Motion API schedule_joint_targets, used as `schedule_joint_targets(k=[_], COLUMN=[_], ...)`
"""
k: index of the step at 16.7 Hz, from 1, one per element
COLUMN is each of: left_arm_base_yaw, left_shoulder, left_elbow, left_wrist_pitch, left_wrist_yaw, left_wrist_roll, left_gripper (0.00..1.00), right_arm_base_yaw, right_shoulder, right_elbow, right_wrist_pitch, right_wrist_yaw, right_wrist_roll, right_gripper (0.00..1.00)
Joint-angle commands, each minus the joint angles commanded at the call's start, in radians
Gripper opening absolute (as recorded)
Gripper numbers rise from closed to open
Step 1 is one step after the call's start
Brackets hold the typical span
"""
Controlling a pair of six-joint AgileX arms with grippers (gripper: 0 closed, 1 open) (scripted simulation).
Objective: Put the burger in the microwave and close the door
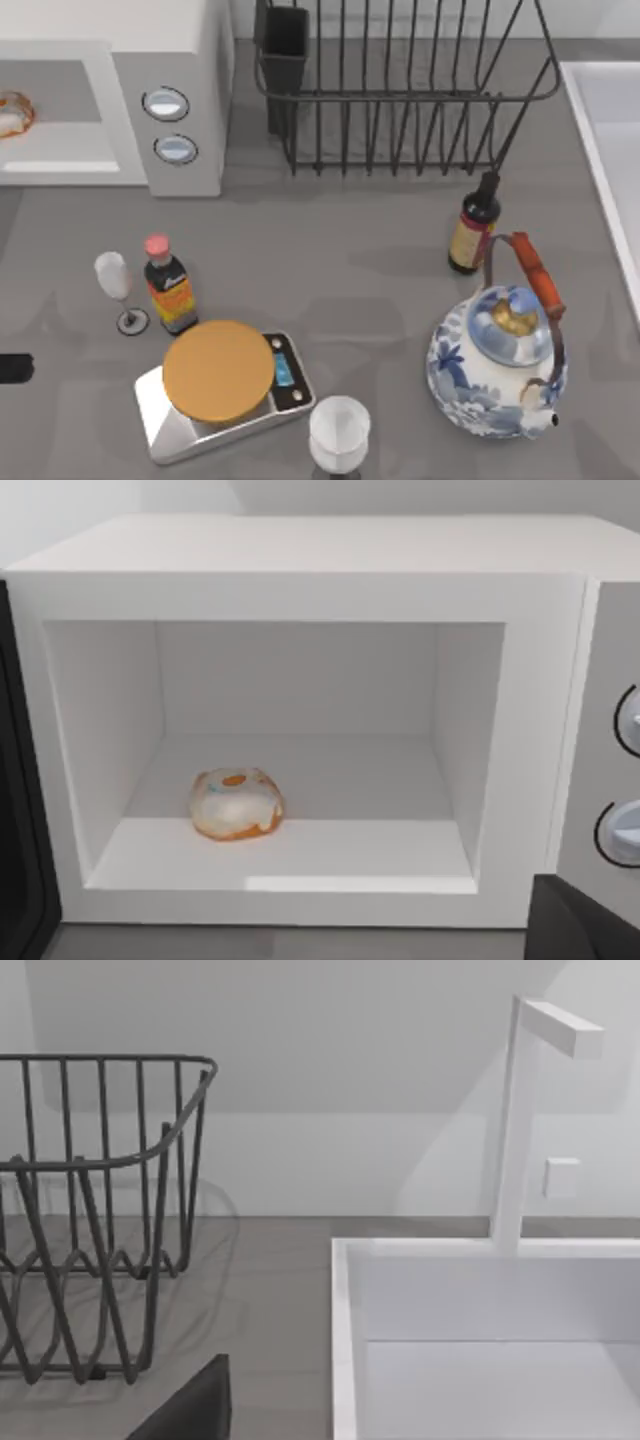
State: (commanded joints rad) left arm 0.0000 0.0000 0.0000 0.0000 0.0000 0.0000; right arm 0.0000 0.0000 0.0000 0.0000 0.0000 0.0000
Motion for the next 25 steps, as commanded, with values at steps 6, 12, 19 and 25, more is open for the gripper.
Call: schedule_joint_targets(k=[6, 12, 19, 25], left_arm_base_yaw=[0.014, 0.054, 0.095, 0.104], left_shoulder=[0.031, 0.170, 0.308, 0.317], left_elbow=[0.006, 0.021, 0.030, 0.025], left_wrist_pitch=[0.033, 0.161, 0.278, 0.287], left_wrist_yaw=[0.009, 0.054, 0.096, 0.107], left_wrist_roll=[0.001, 0.004, 0.005, 0.005], left_gripper=[0.00, 0.00, 0.00, 0.00], right_arm_base_yaw=[0.000, 0.000, 0.000, 0.000], right_shoulder=[0.000, 0.000, 0.000, 0.000], right_elbow=[0.000, 0.000, 0.000, 0.000], right_wrist_pitch=[0.000, 0.000, 0.000, 0.000], right_wrist_yaw=[0.000, 0.000, 0.000, 0.000], right_wrist_roll=[0.000, 0.000, 0.000, 0.000], right_gripper=[1.00, 1.00, 1.00, 1.00])
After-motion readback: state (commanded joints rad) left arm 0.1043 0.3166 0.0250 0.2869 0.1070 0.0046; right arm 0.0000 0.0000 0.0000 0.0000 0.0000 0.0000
